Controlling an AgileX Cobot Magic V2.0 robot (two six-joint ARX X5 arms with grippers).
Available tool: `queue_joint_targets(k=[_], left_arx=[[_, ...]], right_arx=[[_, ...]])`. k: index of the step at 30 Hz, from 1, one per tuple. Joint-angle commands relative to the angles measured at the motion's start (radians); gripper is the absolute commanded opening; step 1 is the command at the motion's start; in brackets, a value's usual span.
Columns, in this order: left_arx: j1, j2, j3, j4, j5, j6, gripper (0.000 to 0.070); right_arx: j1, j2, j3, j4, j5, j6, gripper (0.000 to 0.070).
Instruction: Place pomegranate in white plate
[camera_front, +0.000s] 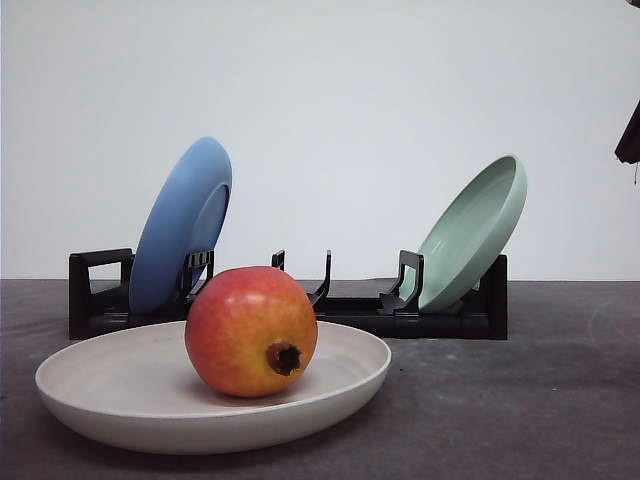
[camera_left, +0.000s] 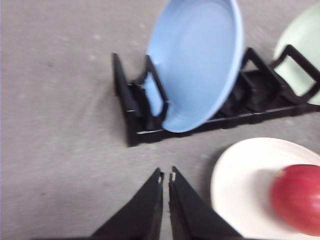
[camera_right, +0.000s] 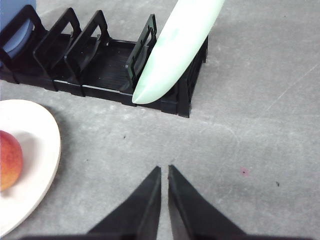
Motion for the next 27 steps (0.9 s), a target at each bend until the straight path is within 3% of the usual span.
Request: queue_joint_targets(k=[1, 7, 15, 20, 27], left_arx=[[0.024, -0.040, -0.044, 0.053, -0.002, 0.029, 0.0000], [0.120, -0.243, -0.255, 0.182, -0.012, 0.027, 0.0000], [0.194, -0.460, -0.418, 0.187, -0.050, 0.024, 0.0000], [0.197, -0.476, -0.478, 0.237, -0.106, -0.029, 0.0000], [0.185, -0.476, -0.481, 0.259, -0.111, -0.018, 0.0000]], right_arx=[[0.003, 0.003, 0.003, 0.008, 0.000, -0.011, 0.0023], [0.003, 0.003, 0.003, 0.008, 0.001, -0.011, 0.0023], [0.003, 0.003, 0.004, 0.008, 0.000, -0.011, 0.0023], [0.004, 0.003, 0.004, 0.009, 0.000, -0.011, 0.0023], [0.003, 0.003, 0.004, 0.010, 0.001, -0.011, 0.0023]])
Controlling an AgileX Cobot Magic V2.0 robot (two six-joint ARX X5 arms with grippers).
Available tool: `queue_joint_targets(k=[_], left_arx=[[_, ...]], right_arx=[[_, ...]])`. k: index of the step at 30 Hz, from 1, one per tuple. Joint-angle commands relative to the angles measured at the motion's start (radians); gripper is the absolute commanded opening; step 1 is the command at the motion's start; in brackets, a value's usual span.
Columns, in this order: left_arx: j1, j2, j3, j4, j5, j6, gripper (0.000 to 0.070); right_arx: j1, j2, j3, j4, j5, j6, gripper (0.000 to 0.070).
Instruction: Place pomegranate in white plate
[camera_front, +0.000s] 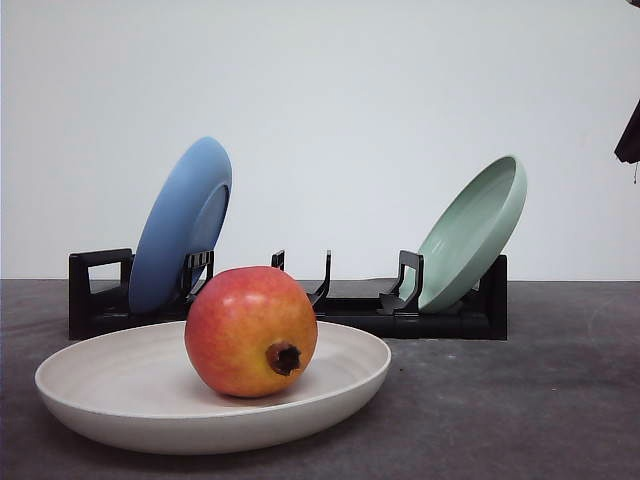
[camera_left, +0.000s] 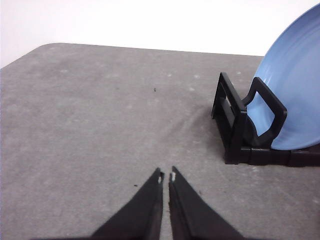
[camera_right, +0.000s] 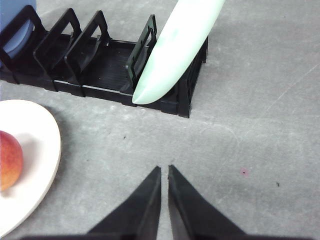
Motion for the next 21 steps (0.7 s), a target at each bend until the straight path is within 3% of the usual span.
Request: queue_joint_targets(k=[1, 21], left_arx=[[-0.009, -0.002, -0.010, 0.010, -0.002, 0.000, 0.0000], [-0.029, -0.001, -0.010, 0.010, -0.002, 0.000, 0.0000]], right_arx=[[0.003, 0.004, 0.004, 0.010, 0.000, -0.011, 0.0023], [0.003, 0.004, 0.004, 0.010, 0.000, -0.011, 0.0023]])
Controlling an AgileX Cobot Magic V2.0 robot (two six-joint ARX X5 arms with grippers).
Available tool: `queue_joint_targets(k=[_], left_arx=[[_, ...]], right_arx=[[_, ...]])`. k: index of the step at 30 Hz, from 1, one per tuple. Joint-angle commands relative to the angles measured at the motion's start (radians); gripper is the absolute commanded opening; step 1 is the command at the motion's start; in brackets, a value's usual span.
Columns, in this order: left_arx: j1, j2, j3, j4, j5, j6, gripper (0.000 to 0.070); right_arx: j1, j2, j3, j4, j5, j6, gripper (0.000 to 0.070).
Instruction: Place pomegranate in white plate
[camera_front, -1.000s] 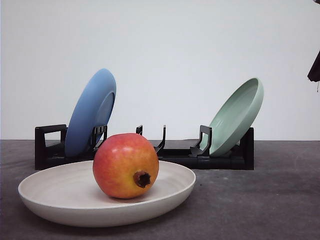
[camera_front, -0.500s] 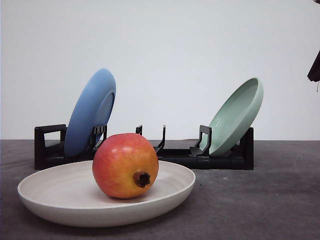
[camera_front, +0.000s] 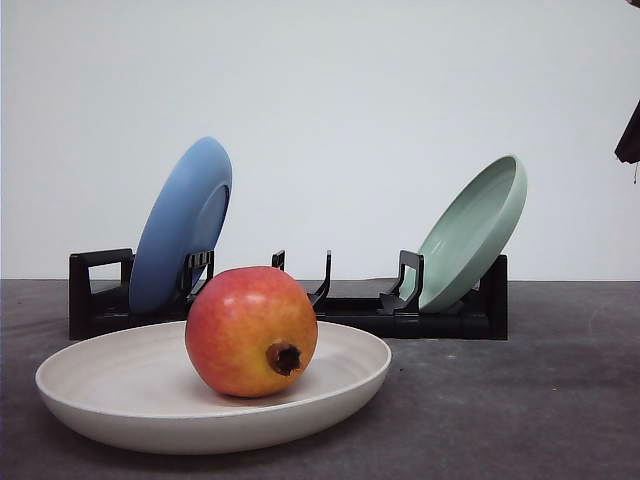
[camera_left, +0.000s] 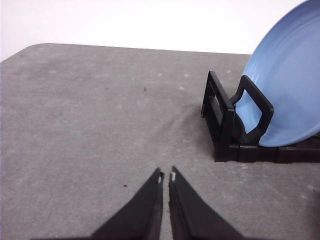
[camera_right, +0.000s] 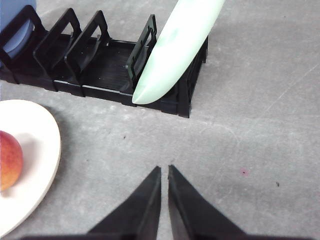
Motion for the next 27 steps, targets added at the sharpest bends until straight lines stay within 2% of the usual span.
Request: queue_joint_targets(k=[1, 4, 8, 12, 16, 19, 24, 27], left_arx=[[0.000, -0.001, -0.010, 0.010, -0.002, 0.000, 0.0000], [0.000, -0.001, -0.010, 0.010, -0.002, 0.000, 0.0000], [0.000, -0.001, -0.010, 0.010, -0.002, 0.000, 0.0000], [0.000, -0.001, -0.010, 0.010, -0.002, 0.000, 0.0000], [0.000, -0.001, -0.010, 0.010, -0.002, 0.000, 0.0000], [0.000, -0.001, -0.010, 0.010, -0.002, 0.000, 0.0000], [0.000, -0.001, -0.010, 0.010, -0.002, 0.000, 0.0000], [0.000, -0.001, -0.010, 0.010, -0.002, 0.000, 0.0000]], right_arx=[[0.003, 0.004, 0.004, 0.010, 0.000, -0.011, 0.0023], [0.003, 0.004, 0.004, 0.010, 0.001, -0.012, 0.0023], [0.002, -0.016, 0.004, 0.009, 0.053, -0.088, 0.0023], [0.002, -0.046, 0.004, 0.014, 0.054, -0.088, 0.0023], [-0.025, -0.085, -0.010, 0.031, 0.058, -0.119, 0.0023], [-0.069, -0.142, -0.067, 0.117, 0.056, -0.111, 0.0023], [-0.135, -0.283, -0.242, 0.340, 0.059, -0.109, 0.0023], [-0.178, -0.376, -0.348, 0.430, 0.090, -0.110, 0.0023]])
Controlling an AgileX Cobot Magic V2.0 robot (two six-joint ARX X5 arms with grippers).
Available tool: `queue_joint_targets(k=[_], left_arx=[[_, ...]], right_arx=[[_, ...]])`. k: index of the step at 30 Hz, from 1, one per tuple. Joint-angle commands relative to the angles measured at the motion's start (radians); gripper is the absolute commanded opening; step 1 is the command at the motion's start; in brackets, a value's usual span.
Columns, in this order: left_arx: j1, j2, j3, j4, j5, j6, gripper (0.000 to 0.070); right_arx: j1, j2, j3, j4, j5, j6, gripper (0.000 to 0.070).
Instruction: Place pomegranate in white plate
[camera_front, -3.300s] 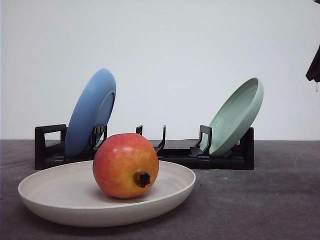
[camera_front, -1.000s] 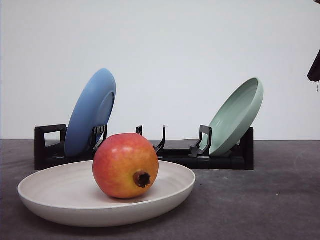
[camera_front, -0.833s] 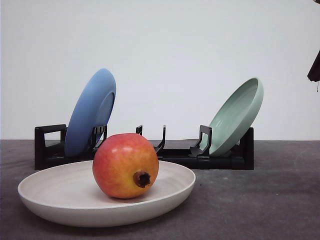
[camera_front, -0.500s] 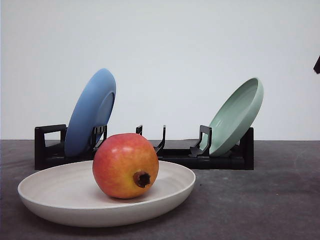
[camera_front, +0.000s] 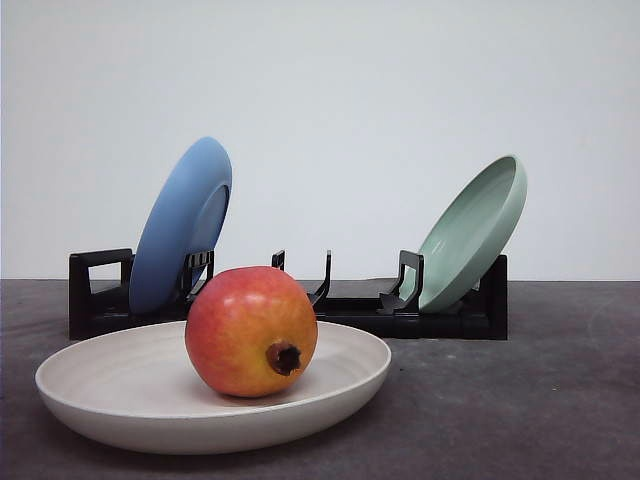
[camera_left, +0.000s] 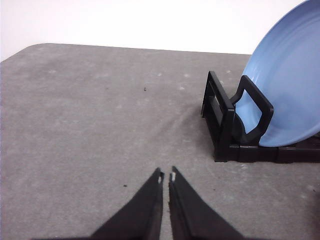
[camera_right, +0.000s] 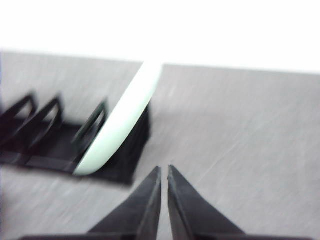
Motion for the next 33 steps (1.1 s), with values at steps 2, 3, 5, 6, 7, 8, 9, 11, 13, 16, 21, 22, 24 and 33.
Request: queue_joint_targets(k=[2, 3, 5, 6, 7, 8, 9, 11, 13, 16, 21, 22, 24, 33], left_arx=[[0.000, -0.001, -0.010, 0.010, -0.002, 0.000, 0.0000], [0.000, -0.001, -0.010, 0.010, -0.002, 0.000, 0.0000], [0.000, -0.001, -0.010, 0.010, -0.002, 0.000, 0.0000], [0.000, -0.001, -0.010, 0.010, -0.002, 0.000, 0.0000], [0.000, -0.001, -0.010, 0.010, -0.002, 0.000, 0.0000], [0.000, -0.001, -0.010, 0.010, -0.002, 0.000, 0.0000], [0.000, -0.001, -0.010, 0.010, -0.002, 0.000, 0.0000], [0.000, -0.001, -0.010, 0.010, -0.002, 0.000, 0.0000], [0.000, -0.001, -0.010, 0.010, -0.002, 0.000, 0.0000], [0.000, -0.001, -0.010, 0.011, -0.002, 0.000, 0.0000], [0.000, -0.001, -0.010, 0.012, -0.002, 0.000, 0.0000], [0.000, -0.001, -0.010, 0.013, -0.002, 0.000, 0.0000], [0.000, -0.001, -0.010, 0.016, -0.002, 0.000, 0.0000], [0.000, -0.001, -0.010, 0.017, -0.002, 0.000, 0.0000]], right_arx=[[-0.033, -0.071, -0.069, 0.031, 0.046, -0.004, 0.0023], [-0.045, -0.099, -0.091, 0.030, 0.057, -0.004, 0.0023], [-0.068, -0.151, -0.132, 0.028, 0.060, -0.004, 0.0023], [-0.079, -0.175, -0.149, 0.030, 0.060, -0.004, 0.0023], [-0.089, -0.198, -0.165, 0.030, 0.057, -0.004, 0.0023], [-0.096, -0.218, -0.179, 0.030, 0.054, -0.004, 0.0023], [-0.103, -0.235, -0.192, 0.030, 0.052, -0.004, 0.0023], [-0.113, -0.268, -0.216, 0.031, 0.052, -0.004, 0.0023], [-0.121, -0.304, -0.244, 0.036, 0.052, -0.003, 0.0023], [-0.127, -0.347, -0.246, -0.008, 0.052, -0.003, 0.0023], [-0.124, -0.344, -0.246, -0.007, 0.045, -0.003, 0.0023], [-0.124, -0.344, -0.246, -0.007, 0.045, -0.003, 0.0023], [-0.124, -0.344, -0.246, -0.007, 0.045, -0.004, 0.0023], [-0.124, -0.344, -0.246, -0.007, 0.046, -0.004, 0.0023]])
